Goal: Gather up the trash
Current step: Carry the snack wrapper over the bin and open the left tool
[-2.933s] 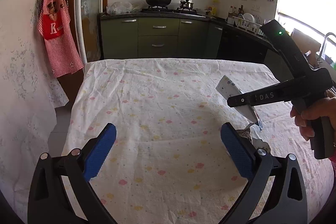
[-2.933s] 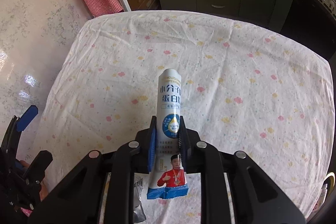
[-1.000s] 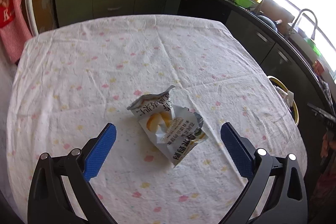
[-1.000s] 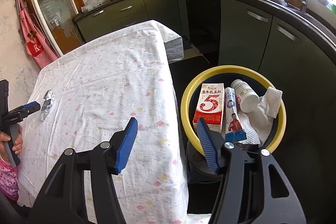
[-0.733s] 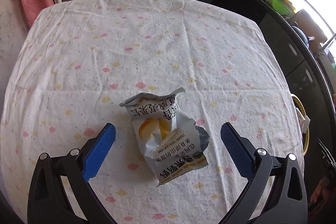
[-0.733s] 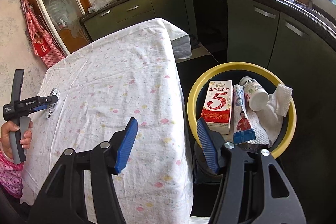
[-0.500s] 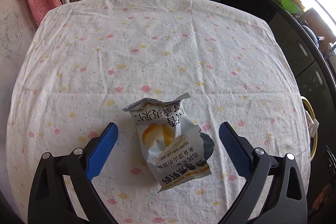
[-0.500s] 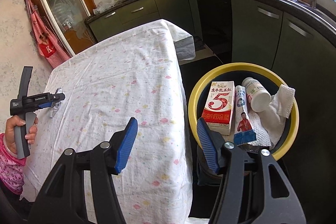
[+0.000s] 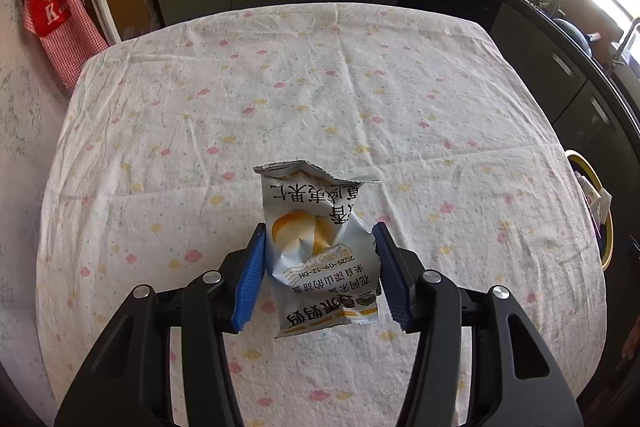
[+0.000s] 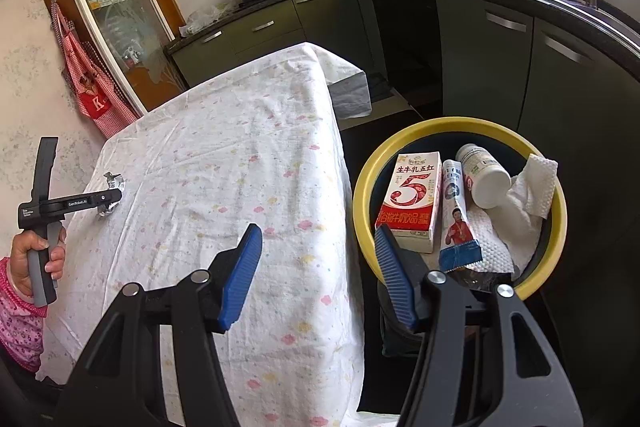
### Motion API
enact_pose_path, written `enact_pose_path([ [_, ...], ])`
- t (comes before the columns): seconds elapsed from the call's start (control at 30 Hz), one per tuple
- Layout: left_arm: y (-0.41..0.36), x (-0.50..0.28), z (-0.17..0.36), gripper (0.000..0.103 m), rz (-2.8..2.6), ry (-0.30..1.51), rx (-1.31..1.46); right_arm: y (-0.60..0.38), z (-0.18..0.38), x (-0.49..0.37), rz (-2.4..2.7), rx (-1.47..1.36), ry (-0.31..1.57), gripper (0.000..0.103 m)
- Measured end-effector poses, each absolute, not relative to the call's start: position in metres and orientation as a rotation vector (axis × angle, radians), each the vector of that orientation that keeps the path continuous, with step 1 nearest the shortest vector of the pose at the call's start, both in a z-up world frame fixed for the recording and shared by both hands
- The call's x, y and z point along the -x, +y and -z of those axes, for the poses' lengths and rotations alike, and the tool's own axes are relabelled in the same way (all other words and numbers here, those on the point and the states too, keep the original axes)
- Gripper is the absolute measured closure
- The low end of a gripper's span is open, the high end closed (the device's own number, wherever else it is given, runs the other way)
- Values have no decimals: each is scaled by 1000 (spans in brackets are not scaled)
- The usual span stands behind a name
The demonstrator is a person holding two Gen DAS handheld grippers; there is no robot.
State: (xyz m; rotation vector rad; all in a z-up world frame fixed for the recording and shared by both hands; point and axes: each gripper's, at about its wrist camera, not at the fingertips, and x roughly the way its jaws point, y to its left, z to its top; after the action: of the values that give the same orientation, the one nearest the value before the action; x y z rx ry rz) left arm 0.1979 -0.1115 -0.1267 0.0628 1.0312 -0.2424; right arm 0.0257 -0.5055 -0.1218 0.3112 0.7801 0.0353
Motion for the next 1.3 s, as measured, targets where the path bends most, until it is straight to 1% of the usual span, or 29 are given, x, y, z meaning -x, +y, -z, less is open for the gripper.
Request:
enact_pose_path([
  [0.37, -151, -170, 85, 51, 385, 934, -119, -518, 129, -14, -5, -350, 776, 47],
  [0.6, -206, -156, 55, 51, 527, 879, -182, -536, 128, 1, 35, -382, 745, 47],
  [0.77, -273, -150, 45, 51, 670, 847, -243, -559, 127, 21, 102, -411, 722, 47],
  [0.93, -353, -145, 48, 51, 821, 840, -293, -586, 131, 44, 184, -449, 712, 47],
  [1.17, -478, -137, 70, 51, 1003, 899, -374, -612, 144, 66, 256, -501, 714, 47],
  [1.27, -519, -131, 82, 50, 1035, 899, -406, -617, 148, 71, 268, -516, 715, 47],
  [1.3, -531, -130, 87, 47, 1035, 906, -414, -619, 149, 74, 272, -521, 716, 47],
])
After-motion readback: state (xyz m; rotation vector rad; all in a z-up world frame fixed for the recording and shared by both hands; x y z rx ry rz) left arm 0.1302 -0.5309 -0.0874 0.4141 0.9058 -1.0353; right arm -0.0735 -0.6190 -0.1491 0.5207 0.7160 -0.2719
